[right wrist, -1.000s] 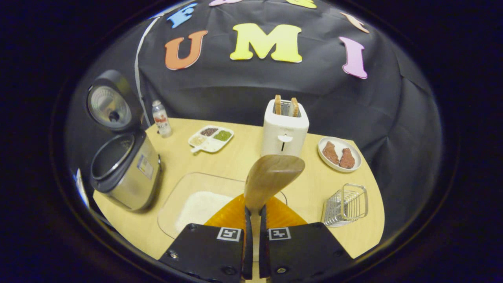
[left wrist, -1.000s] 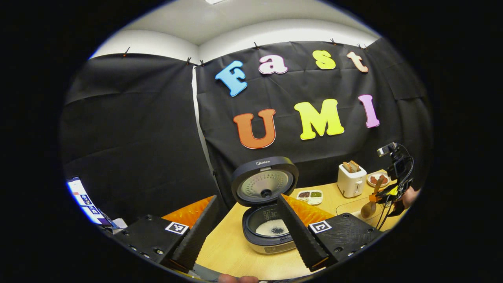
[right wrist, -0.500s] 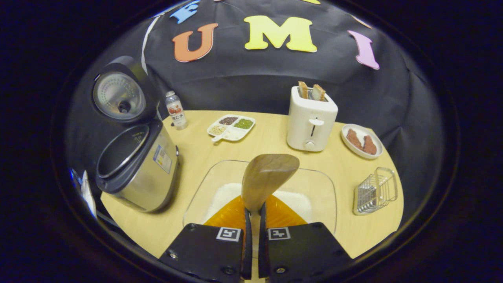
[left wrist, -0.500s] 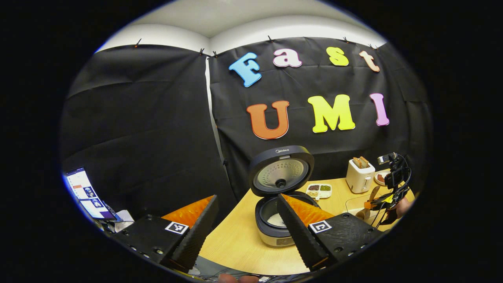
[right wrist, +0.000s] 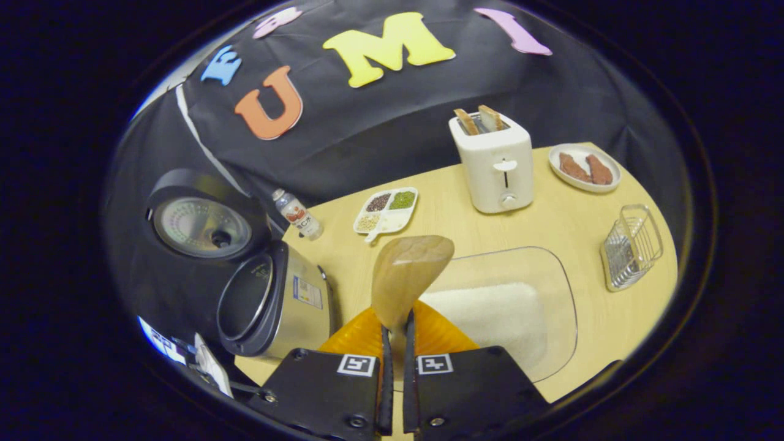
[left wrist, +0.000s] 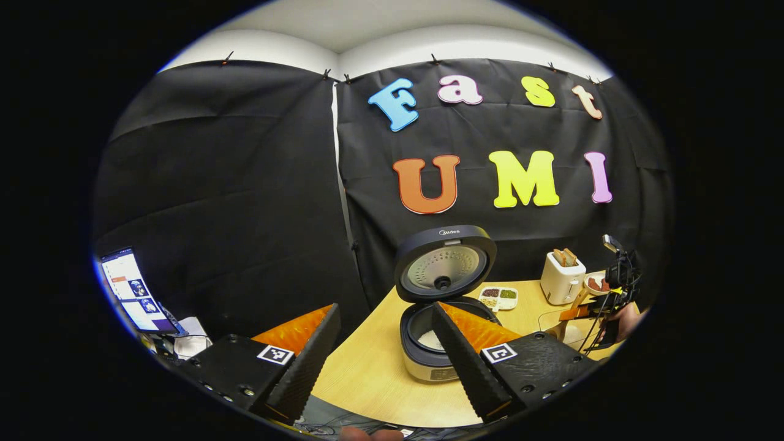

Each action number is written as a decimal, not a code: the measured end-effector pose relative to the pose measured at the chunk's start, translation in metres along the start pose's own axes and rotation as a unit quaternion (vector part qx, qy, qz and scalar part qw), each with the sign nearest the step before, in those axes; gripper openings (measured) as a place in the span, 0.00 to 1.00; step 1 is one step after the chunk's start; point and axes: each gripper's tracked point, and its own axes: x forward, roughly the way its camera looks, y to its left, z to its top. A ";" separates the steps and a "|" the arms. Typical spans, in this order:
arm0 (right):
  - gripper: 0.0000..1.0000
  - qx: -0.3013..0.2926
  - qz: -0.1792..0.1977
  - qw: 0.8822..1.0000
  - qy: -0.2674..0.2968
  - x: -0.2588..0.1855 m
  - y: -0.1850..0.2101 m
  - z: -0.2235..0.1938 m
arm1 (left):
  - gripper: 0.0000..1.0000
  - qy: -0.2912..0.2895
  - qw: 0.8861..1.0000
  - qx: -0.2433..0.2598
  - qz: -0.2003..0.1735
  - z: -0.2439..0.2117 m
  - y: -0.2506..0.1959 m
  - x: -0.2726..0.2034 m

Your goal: Close the left gripper, press the button to open the rice cooker; take a wooden spoon from the chopstick holder with the right hand, scoop a spoonful of rice and pour it into the rice cooker, then put the wooden spoon back into the chopstick holder.

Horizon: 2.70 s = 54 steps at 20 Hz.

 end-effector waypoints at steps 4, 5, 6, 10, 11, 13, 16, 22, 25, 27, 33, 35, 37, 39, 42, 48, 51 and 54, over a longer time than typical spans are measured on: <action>0.12 0.106 0.025 0.994 0.008 -0.002 -0.024 -0.003 | 0.96 0.003 1.000 -0.011 0.000 0.002 -0.003 -0.001; 0.11 0.129 0.032 0.991 0.009 -0.002 -0.030 -0.005 | 0.96 0.006 1.000 -0.013 0.000 0.001 -0.005 -0.001; 0.11 0.152 0.039 0.988 0.009 -0.003 -0.034 -0.007 | 0.96 0.009 1.000 -0.017 -0.001 0.002 -0.007 -0.001; 0.12 0.205 0.061 0.977 -0.001 -0.013 -0.046 -0.002 | 0.96 0.002 0.999 -0.035 -0.016 0.013 -0.026 -0.005; 0.12 0.217 0.066 0.974 -0.007 -0.018 -0.050 0.004 | 0.96 0.000 0.999 -0.034 -0.019 0.012 -0.029 -0.004; 0.12 0.241 0.071 0.968 -0.019 -0.030 -0.060 0.015 | 0.96 -0.002 0.999 -0.032 -0.027 0.015 -0.038 -0.003; 0.12 0.251 0.071 0.965 -0.039 -0.047 -0.074 0.037 | 0.96 -0.005 0.999 -0.028 -0.035 0.016 -0.052 -0.002; 0.12 0.248 0.097 0.962 -0.063 -0.088 -0.050 0.075 | 0.96 -0.021 0.998 -0.033 -0.041 0.016 -0.057 0.002; 0.11 0.241 0.121 0.960 -0.073 -0.107 -0.013 0.092 | 0.96 -0.033 0.998 -0.031 -0.035 0.013 -0.046 0.001; 0.11 0.227 0.143 0.961 -0.073 -0.116 0.023 0.101 | 0.96 -0.038 0.998 -0.026 -0.030 0.008 -0.034 0.000; 0.12 0.166 0.200 0.964 -0.048 -0.113 0.145 0.108 | 0.96 -0.040 0.999 -0.021 -0.008 -0.009 0.003 -0.008; 0.12 0.146 0.210 0.966 -0.038 -0.103 0.179 0.105 | 0.96 -0.039 0.999 -0.019 0.002 -0.014 0.015 -0.013; 0.12 0.126 0.215 0.968 -0.031 -0.089 0.209 0.100 | 0.96 -0.037 0.999 -0.022 0.013 -0.019 0.030 -0.017; 0.11 0.105 0.212 0.971 -0.026 -0.074 0.232 0.092 | 0.96 -0.033 0.999 -0.036 0.020 -0.025 0.041 -0.023; 0.12 0.074 0.202 0.976 -0.019 -0.053 0.254 0.077 | 1.00 -0.023 0.998 -0.040 0.044 -0.035 0.064 -0.026; 0.11 0.004 0.166 0.986 -0.014 -0.012 0.271 0.050 | 0.96 0.000 0.995 -0.065 0.079 -0.052 0.094 -0.030; 0.11 -0.023 0.150 0.988 -0.020 -0.003 0.272 0.046 | 0.96 0.007 0.994 -0.071 0.085 -0.056 0.096 -0.030; 0.11 -0.048 0.139 0.989 -0.028 -0.001 0.272 0.044 | 0.96 0.015 0.993 -0.077 0.086 -0.063 0.099 -0.030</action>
